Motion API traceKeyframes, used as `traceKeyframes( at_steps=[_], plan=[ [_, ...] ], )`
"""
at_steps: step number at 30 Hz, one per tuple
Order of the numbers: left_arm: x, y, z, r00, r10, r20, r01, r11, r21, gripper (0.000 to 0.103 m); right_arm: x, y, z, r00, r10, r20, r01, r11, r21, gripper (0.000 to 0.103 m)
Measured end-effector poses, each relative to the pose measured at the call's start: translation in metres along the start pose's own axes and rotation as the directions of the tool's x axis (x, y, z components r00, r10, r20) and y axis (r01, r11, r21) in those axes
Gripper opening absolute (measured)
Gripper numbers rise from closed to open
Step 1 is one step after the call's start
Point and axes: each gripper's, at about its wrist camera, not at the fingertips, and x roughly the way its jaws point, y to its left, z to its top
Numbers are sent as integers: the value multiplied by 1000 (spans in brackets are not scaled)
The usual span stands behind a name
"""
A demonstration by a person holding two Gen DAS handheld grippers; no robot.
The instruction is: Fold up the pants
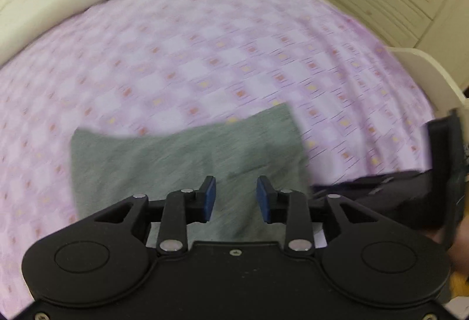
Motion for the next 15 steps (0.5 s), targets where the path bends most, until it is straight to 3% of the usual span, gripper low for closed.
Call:
traceKeyframes(
  at_steps=[4,7,10,13,15],
  plan=[
    [19,39,-17,986,150,-75,-155,985,-68,43,-7,-6,4,996,-89,32,89,996,1,24],
    [47,63,-33,973,161,-167,-181,978,-109,42,-20,-10,10,983,-139,122,137,990,26,24],
    [74,70,-48,960,136,-245,-163,982,-91,43,-38,6,8,974,-119,193,128,991,-36,24],
    [76,63,-49,963,158,-218,-171,984,-44,43,-43,38,8,971,-26,238,67,984,-167,24],
    [70,61,-49,969,153,-195,-166,985,-50,43,-38,59,1,979,35,200,23,960,-279,24]
  ],
)
